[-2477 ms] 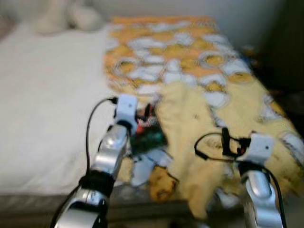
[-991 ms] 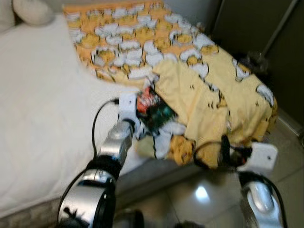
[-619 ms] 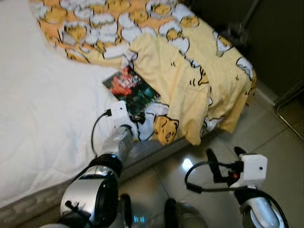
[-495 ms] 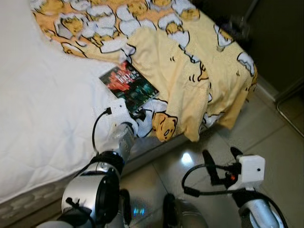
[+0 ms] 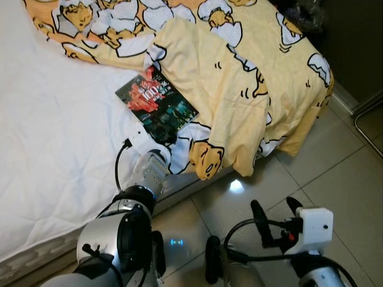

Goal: Clean up the room

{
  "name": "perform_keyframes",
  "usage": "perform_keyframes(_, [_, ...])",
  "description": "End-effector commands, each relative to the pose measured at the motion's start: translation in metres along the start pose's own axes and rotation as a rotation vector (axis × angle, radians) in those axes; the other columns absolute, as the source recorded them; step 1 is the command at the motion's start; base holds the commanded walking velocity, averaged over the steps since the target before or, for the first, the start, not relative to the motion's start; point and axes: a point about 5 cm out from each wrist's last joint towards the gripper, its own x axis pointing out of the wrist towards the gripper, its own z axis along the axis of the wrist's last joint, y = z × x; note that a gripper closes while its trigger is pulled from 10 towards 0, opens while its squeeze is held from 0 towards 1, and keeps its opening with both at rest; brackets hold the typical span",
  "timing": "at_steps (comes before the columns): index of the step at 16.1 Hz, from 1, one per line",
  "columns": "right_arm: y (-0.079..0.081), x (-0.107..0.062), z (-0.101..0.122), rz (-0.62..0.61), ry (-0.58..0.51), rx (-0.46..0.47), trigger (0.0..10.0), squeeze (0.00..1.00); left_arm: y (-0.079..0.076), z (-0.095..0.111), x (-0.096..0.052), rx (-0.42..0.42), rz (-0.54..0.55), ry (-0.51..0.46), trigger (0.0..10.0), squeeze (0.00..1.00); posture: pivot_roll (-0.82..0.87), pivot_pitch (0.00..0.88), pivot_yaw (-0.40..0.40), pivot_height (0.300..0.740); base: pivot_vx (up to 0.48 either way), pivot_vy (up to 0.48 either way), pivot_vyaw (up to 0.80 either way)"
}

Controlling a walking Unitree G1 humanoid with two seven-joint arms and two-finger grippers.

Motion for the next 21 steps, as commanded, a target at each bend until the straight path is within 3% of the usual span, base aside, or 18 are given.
perform_keyframes(1, [0.000, -0.007, -0.003, -0.010, 0.028, 0.016, 10.0, 0.00, -0.002, -0.003, 0.000, -0.017, -0.010, 0.013, 10.0, 0.00, -0.21, 0.325, -0.052, 0.740, 0.000, 0.000, 0.00])
perform_keyframes(3, [0.001, -0.009, -0.005, -0.012, 0.038, 0.020, 10.0, 0.00, -0.004, 0.000, 0.001, 0.004, -0.022, 0.004, 10.0, 0.00, -0.21, 0.318, -0.044, 0.740, 0.000, 0.000, 0.00])
perform_keyframes(5, [0.002, -0.009, -0.006, -0.014, 0.045, 0.023, 10.0, 0.00, 0.000, -0.001, 0.000, 0.098, -0.010, 0.008, 10.0, 0.00, -0.20, 0.314, -0.039, 0.740, 0.000, 0.000, 0.00])
perform_keyframes(7, [0.003, -0.007, -0.009, -0.015, 0.052, 0.029, 10.0, 0.00, 0.015, -0.005, -0.003, 0.255, 0.042, 0.019, 10.0, 0.00, -0.18, 0.309, -0.034, 0.740, 0.000, 0.000, 0.00])
perform_keyframes(10, [0.004, -0.005, -0.012, -0.005, 0.065, 0.031, 10.0, 0.00, 0.022, -0.004, -0.004, 0.297, 0.074, 0.026, 10.0, 0.00, -0.17, 0.305, -0.037, 0.740, 0.000, 0.000, 0.00])
perform_keyframes(17, [0.010, -0.003, -0.006, 0.104, 0.026, -0.011, 10.0, 0.00, 0.009, 0.033, -0.005, 0.362, 0.058, -0.143, 10.0, 0.00, -0.16, 0.298, -0.023, 0.740, 0.000, 0.000, 0.00])
perform_keyframes(21, [0.014, -0.003, -0.007, 0.141, 0.023, -0.029, 10.0, 0.00, 0.010, 0.039, -0.013, 0.385, 0.040, -0.148, 10.0, 0.00, -0.14, 0.300, -0.022, 0.740, 0.000, 0.000, 0.00])
